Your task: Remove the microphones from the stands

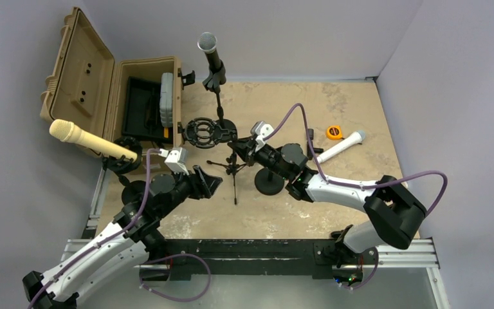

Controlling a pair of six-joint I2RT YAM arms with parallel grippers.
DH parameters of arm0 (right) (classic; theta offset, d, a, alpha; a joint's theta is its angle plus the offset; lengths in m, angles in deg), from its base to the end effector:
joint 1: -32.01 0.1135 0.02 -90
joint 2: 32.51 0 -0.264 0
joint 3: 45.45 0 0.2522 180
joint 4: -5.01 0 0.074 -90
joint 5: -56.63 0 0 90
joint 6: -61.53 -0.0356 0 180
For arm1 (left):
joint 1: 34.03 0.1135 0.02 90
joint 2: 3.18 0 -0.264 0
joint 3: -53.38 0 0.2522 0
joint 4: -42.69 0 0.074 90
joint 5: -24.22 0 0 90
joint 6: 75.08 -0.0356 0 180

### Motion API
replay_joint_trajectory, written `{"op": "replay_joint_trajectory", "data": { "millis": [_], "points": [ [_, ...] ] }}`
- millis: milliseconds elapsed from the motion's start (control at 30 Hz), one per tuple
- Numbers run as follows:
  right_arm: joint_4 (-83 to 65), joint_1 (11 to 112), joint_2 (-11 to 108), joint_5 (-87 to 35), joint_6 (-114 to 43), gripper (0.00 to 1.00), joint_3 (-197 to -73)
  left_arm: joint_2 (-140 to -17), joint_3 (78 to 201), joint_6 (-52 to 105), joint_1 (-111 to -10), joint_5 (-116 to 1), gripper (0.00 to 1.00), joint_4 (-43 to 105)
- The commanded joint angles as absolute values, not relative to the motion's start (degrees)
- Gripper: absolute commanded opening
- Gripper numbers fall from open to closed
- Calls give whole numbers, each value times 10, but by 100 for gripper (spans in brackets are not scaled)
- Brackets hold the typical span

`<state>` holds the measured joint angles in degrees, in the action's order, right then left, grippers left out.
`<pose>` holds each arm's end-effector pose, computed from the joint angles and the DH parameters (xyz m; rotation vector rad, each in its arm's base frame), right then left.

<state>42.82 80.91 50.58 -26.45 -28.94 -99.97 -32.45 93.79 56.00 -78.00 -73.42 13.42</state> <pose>0.2056 0.2422 0.2725 -0.6911 1.2845 0.7944 0.1048 -0.0945 0.2573 -0.0459 1.9833 -0.8732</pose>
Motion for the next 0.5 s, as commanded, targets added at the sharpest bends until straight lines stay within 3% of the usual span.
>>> {"op": "replay_joint_trajectory", "data": {
  "millis": [0,200,467],
  "points": [
    [477,801,489,-235,-298,0,-997,-339,897,612,-777,-781,62,260],
    [485,800,487,-231,-300,0,-992,-417,912,667,-777,-757,58,319],
    [492,798,484,-216,-302,0,-989,-423,890,711,-755,-763,54,349]
  ]
}}
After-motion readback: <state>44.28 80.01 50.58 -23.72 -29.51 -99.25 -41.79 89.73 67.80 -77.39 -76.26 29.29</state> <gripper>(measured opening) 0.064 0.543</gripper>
